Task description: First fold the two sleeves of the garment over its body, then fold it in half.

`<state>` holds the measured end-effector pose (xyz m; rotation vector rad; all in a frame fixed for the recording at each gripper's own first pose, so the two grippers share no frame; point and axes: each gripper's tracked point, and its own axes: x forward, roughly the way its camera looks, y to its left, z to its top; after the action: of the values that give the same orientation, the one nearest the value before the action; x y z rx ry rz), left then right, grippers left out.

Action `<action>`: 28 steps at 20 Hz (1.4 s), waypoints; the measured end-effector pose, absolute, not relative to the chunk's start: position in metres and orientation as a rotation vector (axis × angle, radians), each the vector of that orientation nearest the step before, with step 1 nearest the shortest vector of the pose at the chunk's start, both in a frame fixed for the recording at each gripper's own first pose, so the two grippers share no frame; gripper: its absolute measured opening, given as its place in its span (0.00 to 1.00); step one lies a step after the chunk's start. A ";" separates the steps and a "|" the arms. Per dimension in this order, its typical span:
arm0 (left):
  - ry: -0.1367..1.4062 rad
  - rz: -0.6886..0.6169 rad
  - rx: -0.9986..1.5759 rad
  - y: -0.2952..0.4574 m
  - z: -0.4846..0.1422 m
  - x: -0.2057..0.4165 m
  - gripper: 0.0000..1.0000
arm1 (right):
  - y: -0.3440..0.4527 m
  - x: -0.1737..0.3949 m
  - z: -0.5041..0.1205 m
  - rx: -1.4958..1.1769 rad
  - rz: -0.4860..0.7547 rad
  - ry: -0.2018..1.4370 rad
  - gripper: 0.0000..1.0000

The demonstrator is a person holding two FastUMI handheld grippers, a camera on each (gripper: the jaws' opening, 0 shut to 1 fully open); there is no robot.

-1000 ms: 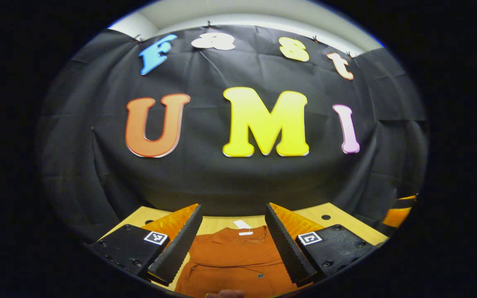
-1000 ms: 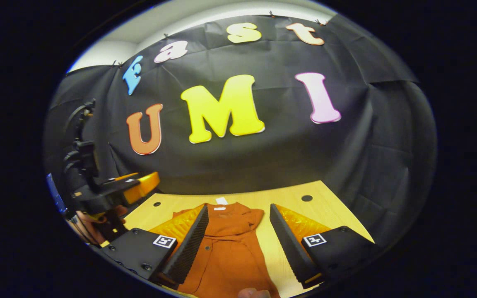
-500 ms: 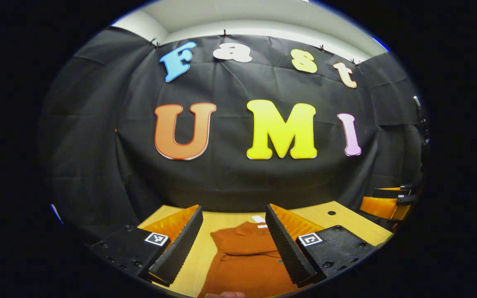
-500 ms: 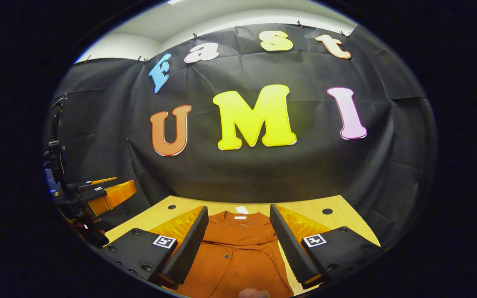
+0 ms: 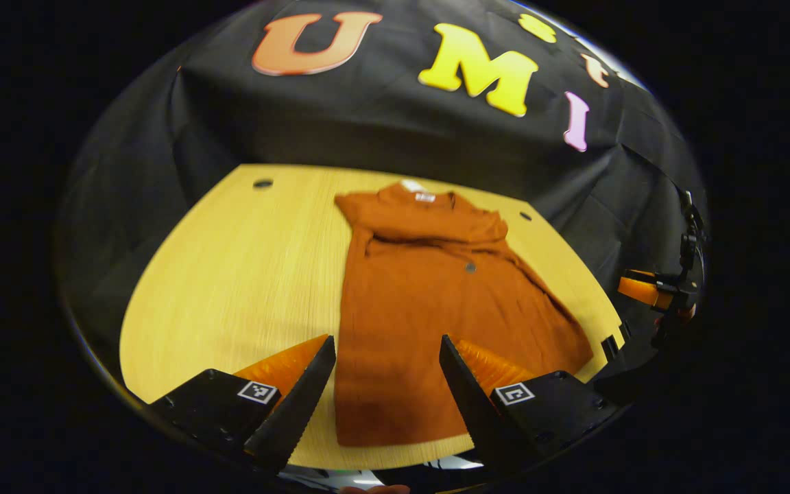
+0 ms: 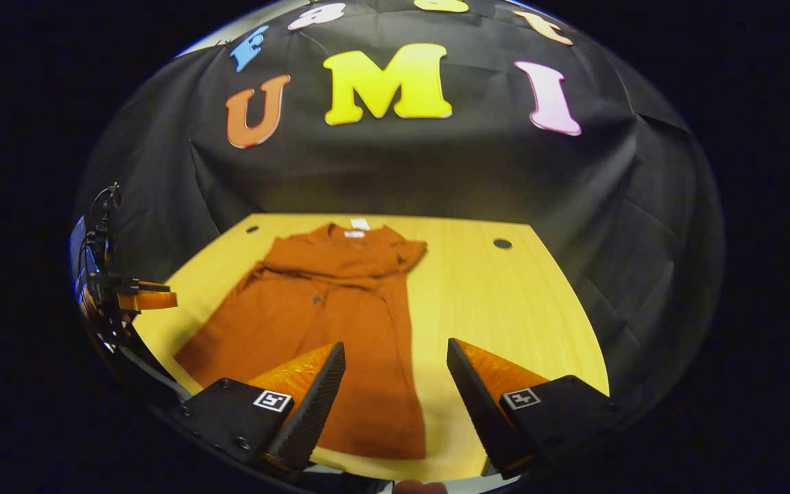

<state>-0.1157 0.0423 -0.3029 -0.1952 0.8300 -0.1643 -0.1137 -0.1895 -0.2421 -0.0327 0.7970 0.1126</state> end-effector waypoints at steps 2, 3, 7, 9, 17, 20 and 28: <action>0.908 -0.157 -0.209 0.054 -0.331 -0.146 0.99 | -0.210 -0.138 -0.270 -0.032 0.066 0.864 0.95; 0.948 -0.153 -0.215 0.059 -0.346 -0.159 0.99 | -0.218 -0.150 -0.284 -0.023 0.046 0.897 0.95; 1.018 -0.139 -0.257 0.058 -0.365 -0.181 0.99 | -0.221 -0.176 -0.332 0.002 0.006 1.001 0.95; 1.017 -0.137 -0.274 0.053 -0.369 -0.179 0.99 | -0.213 -0.181 -0.349 0.005 0.011 1.033 0.95; 1.065 -0.189 -0.358 0.014 -0.374 -0.191 0.77 | -0.181 -0.174 -0.375 -0.016 0.033 1.070 0.90; 1.072 -0.173 -0.320 0.014 -0.383 -0.191 0.33 | -0.166 -0.174 -0.376 -0.001 0.073 1.082 0.42; 0.978 -0.242 -0.106 0.031 -0.343 -0.166 0.04 | -0.162 -0.159 -0.347 0.231 0.027 1.127 0.00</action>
<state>-0.1657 0.0315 -0.3430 -0.1058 0.9785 -0.2419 -0.1587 -0.1619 -0.3467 0.2313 1.1265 0.0274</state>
